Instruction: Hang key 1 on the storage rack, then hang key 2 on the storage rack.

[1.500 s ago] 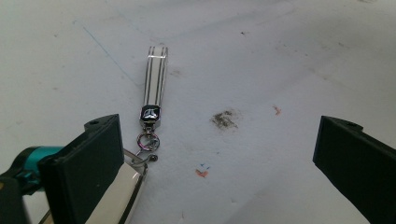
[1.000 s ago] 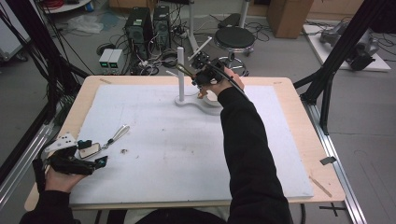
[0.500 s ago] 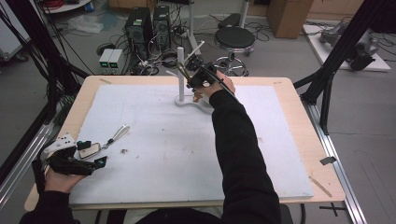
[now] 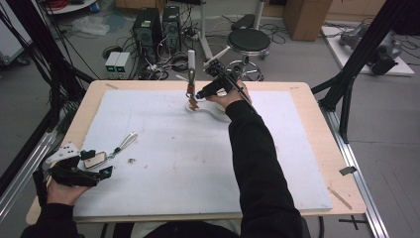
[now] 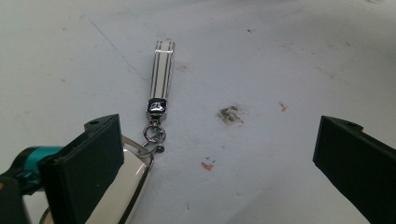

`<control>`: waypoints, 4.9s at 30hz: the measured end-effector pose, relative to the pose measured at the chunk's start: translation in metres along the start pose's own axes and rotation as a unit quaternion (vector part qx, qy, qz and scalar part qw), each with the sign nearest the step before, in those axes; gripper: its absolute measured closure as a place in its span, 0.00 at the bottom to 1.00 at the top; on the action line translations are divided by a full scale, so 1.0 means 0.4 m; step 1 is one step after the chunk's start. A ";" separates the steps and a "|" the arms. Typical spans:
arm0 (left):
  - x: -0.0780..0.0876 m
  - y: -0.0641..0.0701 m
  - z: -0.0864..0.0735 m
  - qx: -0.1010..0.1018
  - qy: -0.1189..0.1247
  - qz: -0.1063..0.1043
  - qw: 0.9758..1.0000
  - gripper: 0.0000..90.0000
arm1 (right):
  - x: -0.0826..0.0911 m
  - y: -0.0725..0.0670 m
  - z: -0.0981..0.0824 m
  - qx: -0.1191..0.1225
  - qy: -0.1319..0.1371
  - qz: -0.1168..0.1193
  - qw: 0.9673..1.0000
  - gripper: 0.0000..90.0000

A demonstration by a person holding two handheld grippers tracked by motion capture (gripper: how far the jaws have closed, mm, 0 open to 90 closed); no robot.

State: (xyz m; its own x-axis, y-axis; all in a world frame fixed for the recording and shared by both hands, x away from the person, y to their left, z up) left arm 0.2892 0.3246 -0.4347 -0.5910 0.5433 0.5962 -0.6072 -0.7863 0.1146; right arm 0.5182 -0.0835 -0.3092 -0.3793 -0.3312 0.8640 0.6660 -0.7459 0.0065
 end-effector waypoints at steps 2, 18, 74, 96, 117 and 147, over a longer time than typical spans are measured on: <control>0.001 0.000 0.000 0.000 0.001 0.000 1.000 0.03 | 0.009 -0.004 -0.012 -0.001 -0.006 0.005 1.000 0.01; 0.002 0.000 0.002 0.002 0.003 0.000 1.000 0.03 | 0.086 0.050 -0.153 -0.033 0.030 0.021 0.999 0.01; -0.003 0.001 0.006 0.002 0.000 -0.002 1.000 0.03 | 0.164 0.062 -0.598 -0.092 0.098 -0.055 0.989 0.01; -0.004 -0.001 0.006 0.002 -0.003 -0.005 1.000 0.03 | 0.096 0.029 -0.684 -0.094 0.099 -0.029 0.990 0.01; -0.012 -0.010 0.014 0.000 -0.016 -0.009 1.000 0.03 | 0.058 0.008 -0.732 -0.088 0.110 -0.067 0.988 0.01; -0.108 -0.027 0.156 -0.058 -0.128 -0.051 0.989 0.06 | 0.055 0.005 -0.730 -0.084 0.113 -0.085 0.986 0.01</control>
State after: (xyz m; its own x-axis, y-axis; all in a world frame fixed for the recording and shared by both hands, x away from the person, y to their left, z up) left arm 0.3545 0.2912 -0.4123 -0.3786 0.5152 0.7689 -0.7223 -0.6839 0.1027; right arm 0.3237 -0.2612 -0.4374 -0.6226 -0.2988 0.7233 0.4719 -0.8806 0.0424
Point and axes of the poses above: each handheld gripper's, and its own axes: x roughly backward along the jaws, z roughly out of its top, y roughly to its right, the point moved 2 cm from there along -x, roughly forward along the jaws, and after that the axes turned 7 degrees about -y, right-handed, at the moved point
